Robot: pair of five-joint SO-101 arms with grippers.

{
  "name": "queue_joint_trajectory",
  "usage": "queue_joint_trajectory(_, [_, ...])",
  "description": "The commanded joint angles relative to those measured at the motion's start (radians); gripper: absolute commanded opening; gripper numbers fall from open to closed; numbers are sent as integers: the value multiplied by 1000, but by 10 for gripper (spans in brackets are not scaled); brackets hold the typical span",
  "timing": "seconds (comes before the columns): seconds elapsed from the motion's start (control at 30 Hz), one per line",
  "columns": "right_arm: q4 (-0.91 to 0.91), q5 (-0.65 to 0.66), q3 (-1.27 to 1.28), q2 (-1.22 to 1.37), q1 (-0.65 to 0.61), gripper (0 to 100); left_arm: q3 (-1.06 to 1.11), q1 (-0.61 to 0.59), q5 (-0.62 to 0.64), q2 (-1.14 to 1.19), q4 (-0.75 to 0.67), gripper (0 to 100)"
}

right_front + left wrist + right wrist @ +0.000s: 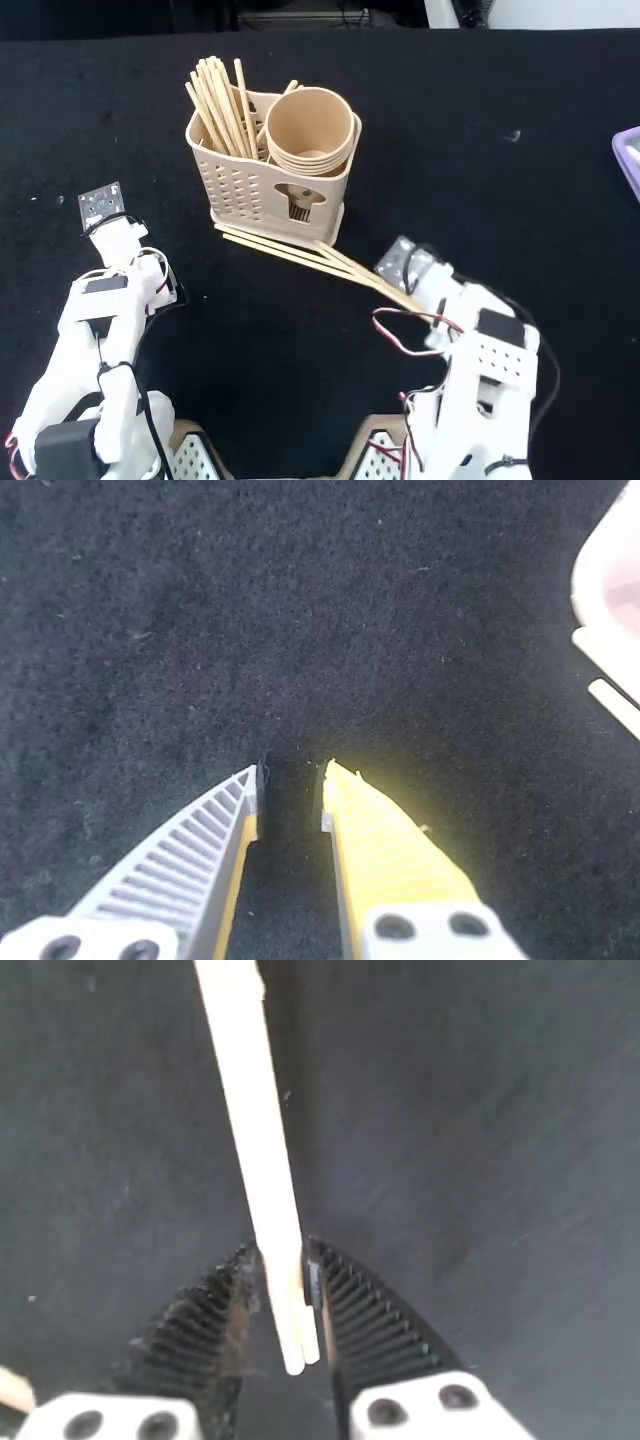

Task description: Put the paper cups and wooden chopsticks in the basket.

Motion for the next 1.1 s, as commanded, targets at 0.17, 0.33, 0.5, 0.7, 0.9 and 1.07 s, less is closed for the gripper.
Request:
queue_joint_trajectory(0.17, [-41,40,13,-15,146,11,-54,7,-9,2,-14,116])
queue_joint_trajectory(0.33, [-41,40,-27,-15,245,11,-54,7,-9,2,-12,116])
queue_joint_trajectory(0.5, [-41,21,-88,99,308,11,-53,7,-9,2,-11,116])
queue_joint_trajectory(0.7, [-34,-106,-272,441,307,11,-53,7,-9,2,-11,116])
queue_joint_trajectory(0.9, [-32,-110,-383,602,298,159,-54,7,-9,2,-12,116])
queue_joint_trajectory(1.07, [-18,-141,-377,570,193,208,-56,8,-9,2,-12,116])
